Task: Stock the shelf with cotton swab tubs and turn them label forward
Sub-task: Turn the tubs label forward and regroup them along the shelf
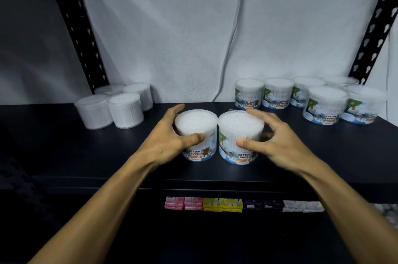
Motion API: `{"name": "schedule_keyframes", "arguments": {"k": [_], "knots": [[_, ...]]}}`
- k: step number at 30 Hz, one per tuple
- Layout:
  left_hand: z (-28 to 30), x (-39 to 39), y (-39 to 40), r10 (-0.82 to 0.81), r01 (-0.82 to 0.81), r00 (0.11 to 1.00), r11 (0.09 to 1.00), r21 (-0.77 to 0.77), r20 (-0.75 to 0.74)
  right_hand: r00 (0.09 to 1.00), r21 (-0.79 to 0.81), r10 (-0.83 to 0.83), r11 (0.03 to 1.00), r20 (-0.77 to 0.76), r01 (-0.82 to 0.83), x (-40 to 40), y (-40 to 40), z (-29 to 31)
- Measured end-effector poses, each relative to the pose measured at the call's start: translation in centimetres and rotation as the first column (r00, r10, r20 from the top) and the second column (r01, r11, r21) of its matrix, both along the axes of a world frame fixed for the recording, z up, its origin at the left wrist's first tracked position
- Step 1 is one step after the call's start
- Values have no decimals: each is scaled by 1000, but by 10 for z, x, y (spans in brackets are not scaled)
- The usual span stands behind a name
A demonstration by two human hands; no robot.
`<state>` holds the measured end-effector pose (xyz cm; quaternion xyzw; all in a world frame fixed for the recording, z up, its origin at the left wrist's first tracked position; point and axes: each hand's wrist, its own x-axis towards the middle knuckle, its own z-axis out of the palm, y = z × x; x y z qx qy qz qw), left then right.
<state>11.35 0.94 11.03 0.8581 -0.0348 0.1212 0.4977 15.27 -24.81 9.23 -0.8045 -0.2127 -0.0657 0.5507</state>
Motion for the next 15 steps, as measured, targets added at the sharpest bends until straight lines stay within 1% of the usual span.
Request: {"name": "schedule_keyframes", "arguments": {"k": [13, 15], "knots": [[1, -4, -4, 58, -58, 998, 998, 28, 4, 999, -26, 45, 999, -25, -46, 7, -1, 2], [0, -4, -4, 56, -56, 998, 997, 59, 3, 998, -34, 56, 998, -32, -58, 7, -2, 3]]}}
